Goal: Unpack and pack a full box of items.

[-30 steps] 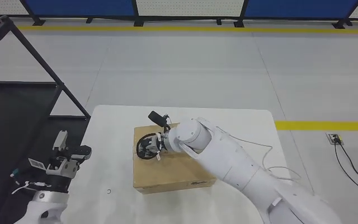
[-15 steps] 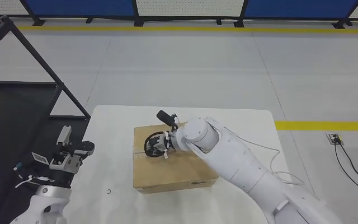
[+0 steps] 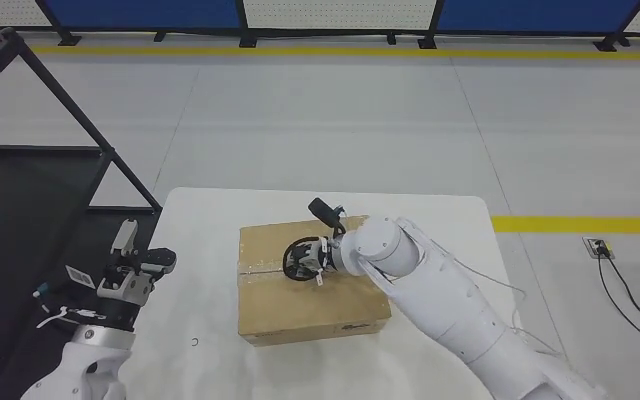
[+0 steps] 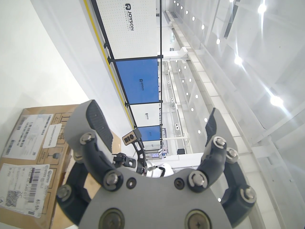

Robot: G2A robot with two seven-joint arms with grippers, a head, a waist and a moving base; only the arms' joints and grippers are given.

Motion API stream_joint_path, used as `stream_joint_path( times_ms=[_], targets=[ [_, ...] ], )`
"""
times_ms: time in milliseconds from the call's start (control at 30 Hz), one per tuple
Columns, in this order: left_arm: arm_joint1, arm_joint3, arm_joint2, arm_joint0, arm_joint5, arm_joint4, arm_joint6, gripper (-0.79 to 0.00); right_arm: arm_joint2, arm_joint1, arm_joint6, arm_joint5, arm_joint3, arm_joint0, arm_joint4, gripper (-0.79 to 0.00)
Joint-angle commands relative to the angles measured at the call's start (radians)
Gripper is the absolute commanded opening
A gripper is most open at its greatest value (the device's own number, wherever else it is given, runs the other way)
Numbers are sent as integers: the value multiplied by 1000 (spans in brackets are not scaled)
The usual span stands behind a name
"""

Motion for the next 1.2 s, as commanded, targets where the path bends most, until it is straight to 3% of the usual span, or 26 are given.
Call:
stream_joint_path(
  times_ms=[0, 400, 1167],
  targets=[
    [1, 1, 5, -3, 1, 4, 0, 0, 28, 15, 16, 10, -27, -17, -14, -785],
    [5, -1, 22, -10, 4, 12, 5, 0, 183, 89, 74, 70, -140, -124, -103, -785],
    [16, -5, 53, -37, 26, 37, -4, 0, 459, 175, 43, 19, -295, -360, -73, -785]
  ],
)
